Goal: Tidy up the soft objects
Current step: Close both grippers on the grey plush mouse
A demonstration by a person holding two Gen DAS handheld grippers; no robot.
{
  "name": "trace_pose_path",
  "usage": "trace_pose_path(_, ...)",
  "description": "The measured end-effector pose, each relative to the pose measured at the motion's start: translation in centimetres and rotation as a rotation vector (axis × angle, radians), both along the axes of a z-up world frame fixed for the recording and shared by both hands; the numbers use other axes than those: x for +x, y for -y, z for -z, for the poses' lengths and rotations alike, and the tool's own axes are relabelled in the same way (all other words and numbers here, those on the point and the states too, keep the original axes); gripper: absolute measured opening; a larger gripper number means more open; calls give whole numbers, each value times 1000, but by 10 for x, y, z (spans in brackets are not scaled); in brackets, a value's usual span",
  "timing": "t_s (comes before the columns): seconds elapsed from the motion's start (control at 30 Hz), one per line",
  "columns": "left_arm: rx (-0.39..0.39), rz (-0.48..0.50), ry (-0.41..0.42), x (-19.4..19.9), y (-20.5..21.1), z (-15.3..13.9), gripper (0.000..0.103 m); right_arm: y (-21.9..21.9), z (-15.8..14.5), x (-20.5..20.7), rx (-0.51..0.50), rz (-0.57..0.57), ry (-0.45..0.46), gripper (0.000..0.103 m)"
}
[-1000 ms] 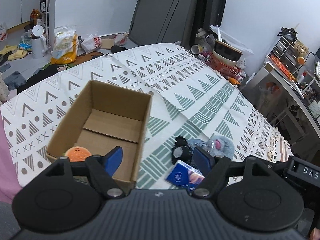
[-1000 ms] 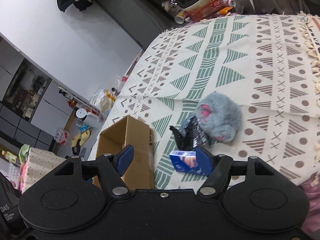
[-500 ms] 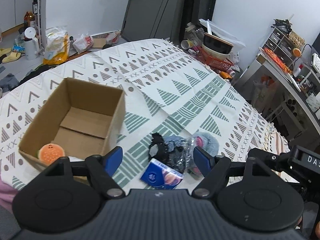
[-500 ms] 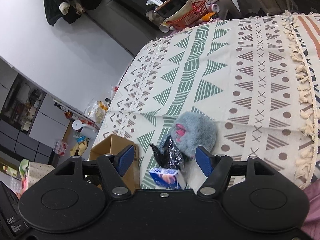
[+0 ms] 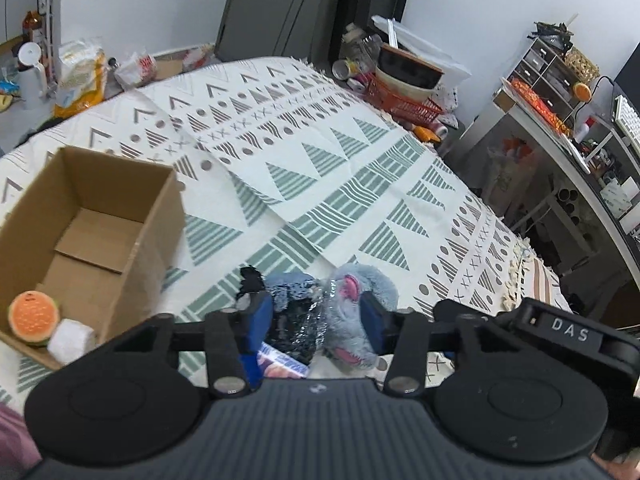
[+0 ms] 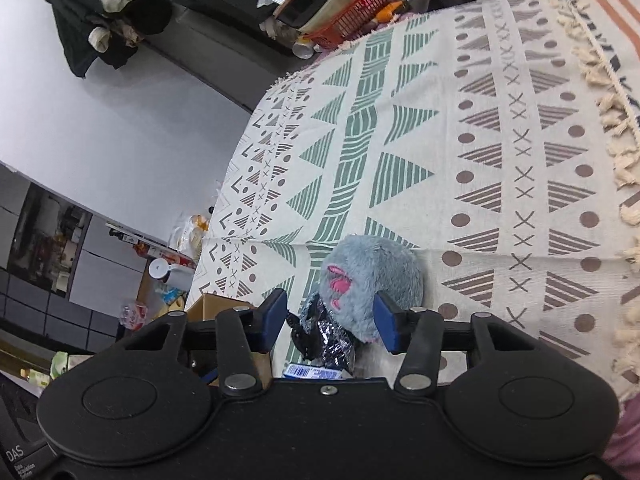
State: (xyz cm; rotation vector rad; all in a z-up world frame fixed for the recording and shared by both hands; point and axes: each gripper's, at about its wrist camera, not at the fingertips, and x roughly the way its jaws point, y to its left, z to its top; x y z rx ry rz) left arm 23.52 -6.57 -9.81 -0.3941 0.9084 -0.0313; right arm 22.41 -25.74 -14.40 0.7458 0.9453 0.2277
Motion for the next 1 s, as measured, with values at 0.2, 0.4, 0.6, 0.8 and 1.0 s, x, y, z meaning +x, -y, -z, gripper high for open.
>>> trace_pose_path(0.2, -27, 17, -21, 23, 8, 17, 35, -6, 18, 16, -22, -21, -23, 47)
trace_pose_path(0.4, -56, 24, -65, 49, 14, 38, 30, -6, 40, 33, -7, -27, -70, 42)
trace_pose_path(0.6, -77, 47, -100, 68, 21, 54, 26, -5, 63, 47, 38, -24, -125, 39)
trace_pose_path(0.8, -78, 61, -125, 85, 30, 65, 26, 2, 72, 49, 25, 6, -142, 22)
trace_pose_path(1.0, -70, 78, -137, 90, 39, 70, 26, 13, 72, 45, 36, 50, -131, 16)
